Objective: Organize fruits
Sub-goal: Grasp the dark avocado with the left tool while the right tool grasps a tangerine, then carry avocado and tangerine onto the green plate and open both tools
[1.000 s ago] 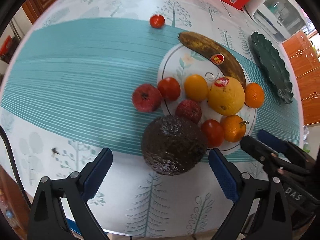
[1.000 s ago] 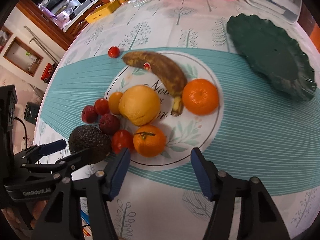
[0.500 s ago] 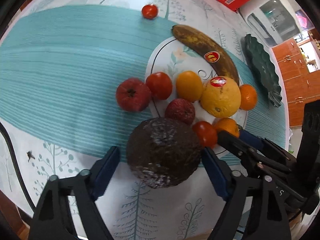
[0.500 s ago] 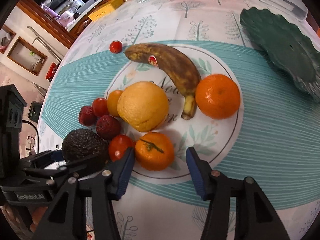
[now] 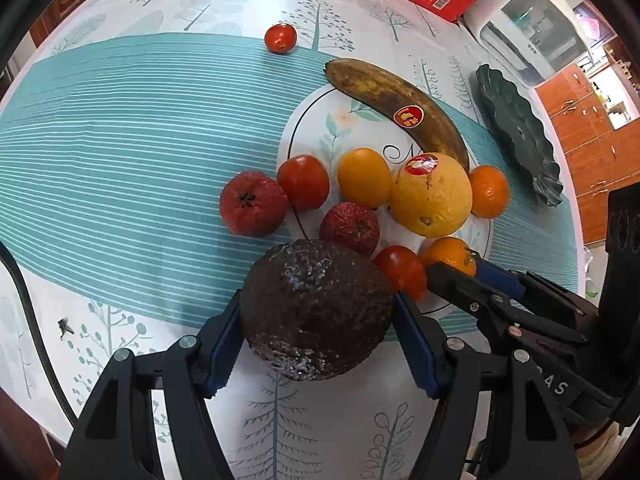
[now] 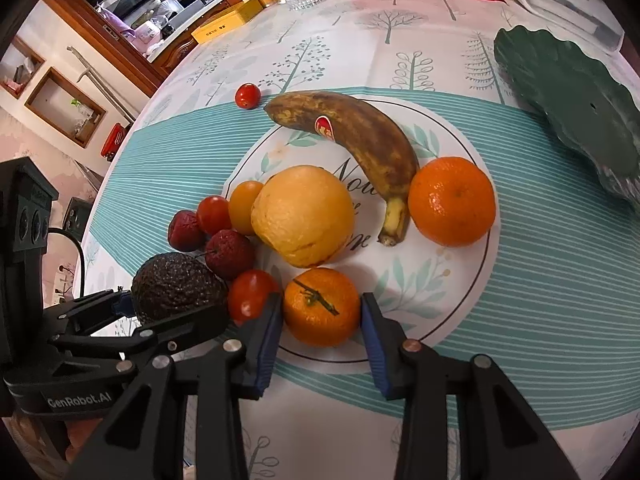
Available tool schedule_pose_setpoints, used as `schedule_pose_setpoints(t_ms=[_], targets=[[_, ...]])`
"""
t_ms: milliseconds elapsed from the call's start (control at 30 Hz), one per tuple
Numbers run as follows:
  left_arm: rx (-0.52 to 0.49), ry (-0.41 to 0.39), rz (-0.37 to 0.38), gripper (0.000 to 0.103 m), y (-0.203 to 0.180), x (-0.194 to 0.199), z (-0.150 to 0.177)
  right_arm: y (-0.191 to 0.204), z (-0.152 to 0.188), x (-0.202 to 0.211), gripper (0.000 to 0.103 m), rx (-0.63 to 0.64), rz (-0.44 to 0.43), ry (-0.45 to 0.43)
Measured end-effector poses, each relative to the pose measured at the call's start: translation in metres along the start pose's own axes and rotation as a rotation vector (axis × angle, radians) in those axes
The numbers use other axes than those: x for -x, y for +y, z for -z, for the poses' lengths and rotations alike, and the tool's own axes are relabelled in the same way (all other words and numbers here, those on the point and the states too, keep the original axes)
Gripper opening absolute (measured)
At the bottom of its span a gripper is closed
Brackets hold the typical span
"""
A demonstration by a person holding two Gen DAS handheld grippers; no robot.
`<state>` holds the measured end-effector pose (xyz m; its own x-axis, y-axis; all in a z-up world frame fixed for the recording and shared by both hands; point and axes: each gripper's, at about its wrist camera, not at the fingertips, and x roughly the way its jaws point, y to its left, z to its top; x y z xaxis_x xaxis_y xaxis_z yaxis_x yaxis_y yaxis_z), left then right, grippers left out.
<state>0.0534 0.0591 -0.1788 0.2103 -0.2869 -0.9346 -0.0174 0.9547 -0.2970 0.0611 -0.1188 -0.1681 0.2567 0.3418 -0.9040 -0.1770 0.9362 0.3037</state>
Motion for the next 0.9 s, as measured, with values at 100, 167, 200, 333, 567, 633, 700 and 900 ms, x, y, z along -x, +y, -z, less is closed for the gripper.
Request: schedule_pose_setpoints(t_ms=[100, 167, 200, 333, 567, 633, 700, 900], targets=[[-0.005, 0.0, 0.0, 0.069, -0.003, 0.006, 0.0, 0.001, 0.001, 0.006, 0.038, 0.001, -0.005, -0.008], [-0.029, -0.017, -0.008, 0.069, -0.01, 0.013, 0.0, 0.0, 0.002, 0.013, 0.038, 0.0, -0.008, -0.02], [-0.046, -0.027, -0.015, 0.069, -0.015, 0.016, -0.001, 0.0, 0.002, 0.015, 0.038, -0.003, -0.009, -0.026], [-0.119, -0.076, -0.026, 0.069, -0.042, 0.031, -0.012, -0.009, -0.001, 0.031, 0.038, -0.024, 0.001, -0.062], [-0.243, -0.143, -0.012, 0.069, -0.103, 0.037, -0.052, -0.051, -0.021, 0.068, 0.038, -0.083, 0.081, -0.183], [-0.263, -0.149, -0.005, 0.069, -0.117, 0.033, -0.065, -0.067, -0.031, 0.074, 0.038, -0.108, 0.122, -0.213], [-0.283, -0.158, -0.004, 0.069, -0.136, 0.025, -0.08, -0.083, -0.041, 0.078, 0.038, -0.133, 0.155, -0.242], [-0.338, -0.176, -0.005, 0.069, -0.188, 0.0, -0.118, -0.134, -0.073, 0.079, 0.038, -0.202, 0.269, -0.307]])
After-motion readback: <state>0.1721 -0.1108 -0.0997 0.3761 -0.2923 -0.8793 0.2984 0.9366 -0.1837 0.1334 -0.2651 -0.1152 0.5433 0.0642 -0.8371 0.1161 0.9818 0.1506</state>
